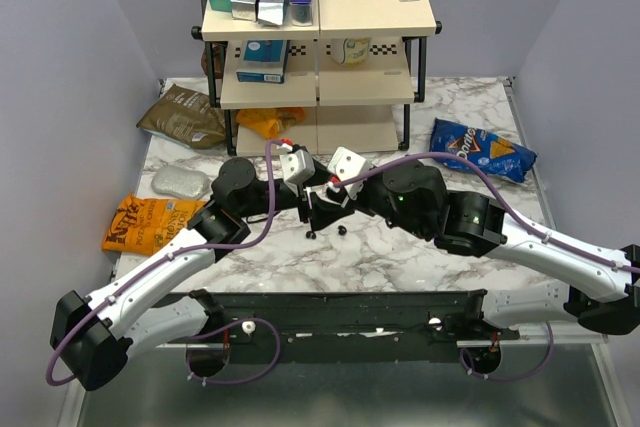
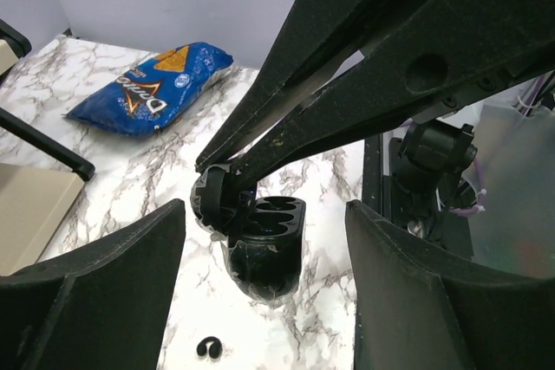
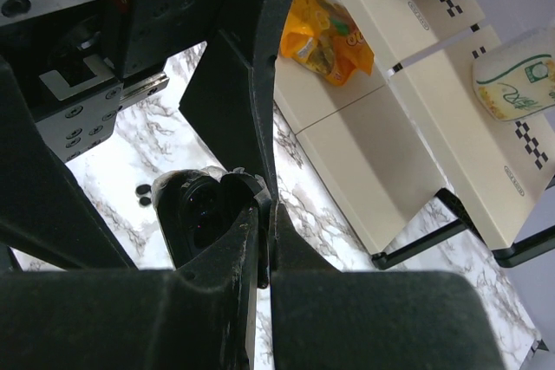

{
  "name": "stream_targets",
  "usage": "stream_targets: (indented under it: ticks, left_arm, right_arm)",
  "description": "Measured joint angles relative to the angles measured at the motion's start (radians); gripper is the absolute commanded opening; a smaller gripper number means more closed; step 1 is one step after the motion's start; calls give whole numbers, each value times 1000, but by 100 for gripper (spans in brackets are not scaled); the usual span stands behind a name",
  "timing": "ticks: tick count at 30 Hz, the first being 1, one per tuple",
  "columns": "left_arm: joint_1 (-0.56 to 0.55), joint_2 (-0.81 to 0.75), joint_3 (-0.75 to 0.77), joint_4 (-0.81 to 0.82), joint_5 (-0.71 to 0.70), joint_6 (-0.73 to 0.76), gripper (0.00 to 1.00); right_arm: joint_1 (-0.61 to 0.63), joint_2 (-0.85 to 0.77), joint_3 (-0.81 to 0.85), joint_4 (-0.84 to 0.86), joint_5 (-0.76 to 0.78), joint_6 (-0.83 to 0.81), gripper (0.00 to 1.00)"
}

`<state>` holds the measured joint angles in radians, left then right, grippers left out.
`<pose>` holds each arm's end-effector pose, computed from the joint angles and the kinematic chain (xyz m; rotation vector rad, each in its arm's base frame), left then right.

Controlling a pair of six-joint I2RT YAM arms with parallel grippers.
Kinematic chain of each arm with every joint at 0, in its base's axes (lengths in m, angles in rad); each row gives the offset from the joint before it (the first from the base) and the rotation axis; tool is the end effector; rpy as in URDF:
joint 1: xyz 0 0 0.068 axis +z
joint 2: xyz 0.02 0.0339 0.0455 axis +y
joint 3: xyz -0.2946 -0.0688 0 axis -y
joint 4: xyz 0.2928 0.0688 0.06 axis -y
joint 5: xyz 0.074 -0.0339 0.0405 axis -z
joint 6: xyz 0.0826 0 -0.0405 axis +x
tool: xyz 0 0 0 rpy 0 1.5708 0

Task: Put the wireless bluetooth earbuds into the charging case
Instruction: Adjust the charging case.

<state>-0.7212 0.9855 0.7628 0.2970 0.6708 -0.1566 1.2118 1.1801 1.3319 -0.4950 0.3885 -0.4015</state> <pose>0.1872 -0.2329 0.3632 0.9798 1.3118 -1.1853 0.1452 0.2978 0.4389 -1.1730 1.4839 0.1816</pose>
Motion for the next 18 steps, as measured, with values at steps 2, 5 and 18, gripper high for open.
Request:
stream_targets:
  ticks: [2, 5, 18]
  left_arm:
    - [0, 0, 0, -5, 2, 7, 80]
    - [0, 0, 0, -16, 4, 17, 79]
    - [0, 6, 0, -55, 42, 51, 41]
  right_arm:
    - [0, 0, 0, 0, 0, -1, 1]
    - [2, 4, 0, 0, 0, -1, 1]
    - [7, 9, 0, 0, 0, -3, 1]
